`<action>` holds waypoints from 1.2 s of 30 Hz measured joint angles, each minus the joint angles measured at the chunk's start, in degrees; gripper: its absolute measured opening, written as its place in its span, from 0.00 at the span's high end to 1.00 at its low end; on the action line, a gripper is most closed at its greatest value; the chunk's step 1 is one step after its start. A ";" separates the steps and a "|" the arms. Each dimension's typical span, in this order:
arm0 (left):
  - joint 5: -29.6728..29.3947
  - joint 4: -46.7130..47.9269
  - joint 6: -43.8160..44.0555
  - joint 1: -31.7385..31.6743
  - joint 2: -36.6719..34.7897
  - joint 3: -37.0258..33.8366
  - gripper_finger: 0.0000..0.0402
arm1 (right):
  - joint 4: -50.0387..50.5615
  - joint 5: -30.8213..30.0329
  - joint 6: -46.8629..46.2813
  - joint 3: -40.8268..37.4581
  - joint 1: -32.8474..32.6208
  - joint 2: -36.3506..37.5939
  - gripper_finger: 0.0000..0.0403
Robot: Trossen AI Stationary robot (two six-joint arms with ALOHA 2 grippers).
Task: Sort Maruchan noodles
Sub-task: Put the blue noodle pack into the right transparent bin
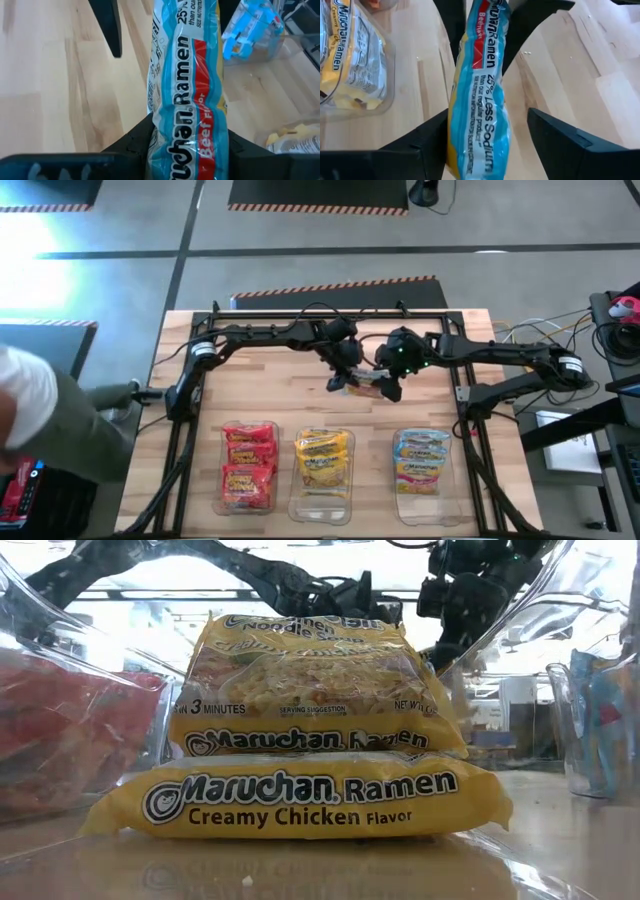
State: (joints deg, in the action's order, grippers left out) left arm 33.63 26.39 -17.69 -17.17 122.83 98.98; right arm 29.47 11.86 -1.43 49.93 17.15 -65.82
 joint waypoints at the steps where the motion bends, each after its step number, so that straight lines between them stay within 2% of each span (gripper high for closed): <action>1: 0.06 -0.41 0.07 0.00 0.00 0.01 0.73 | -0.02 0.00 -0.02 0.00 -0.02 0.00 0.40; 11: 0.05 -2.69 1.33 0.15 0.00 0.02 0.73 | -0.05 0.81 -0.73 0.00 -0.02 0.00 0.49; 24: -0.22 -3.15 2.45 0.15 0.00 0.02 0.73 | 0.07 2.06 -1.56 0.00 0.00 0.01 0.73; 31: -0.06 -3.15 3.56 0.20 0.00 0.01 0.73 | 0.09 2.16 -2.45 0.00 -0.02 0.02 0.71; 36: 0.13 -3.37 6.08 0.20 0.00 0.45 0.66 | 0.49 2.14 -2.43 0.00 -0.02 0.02 0.72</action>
State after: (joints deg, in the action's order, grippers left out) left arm 33.76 23.02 -11.61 -16.97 122.83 99.43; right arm 29.96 14.00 -3.86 49.93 17.12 -65.80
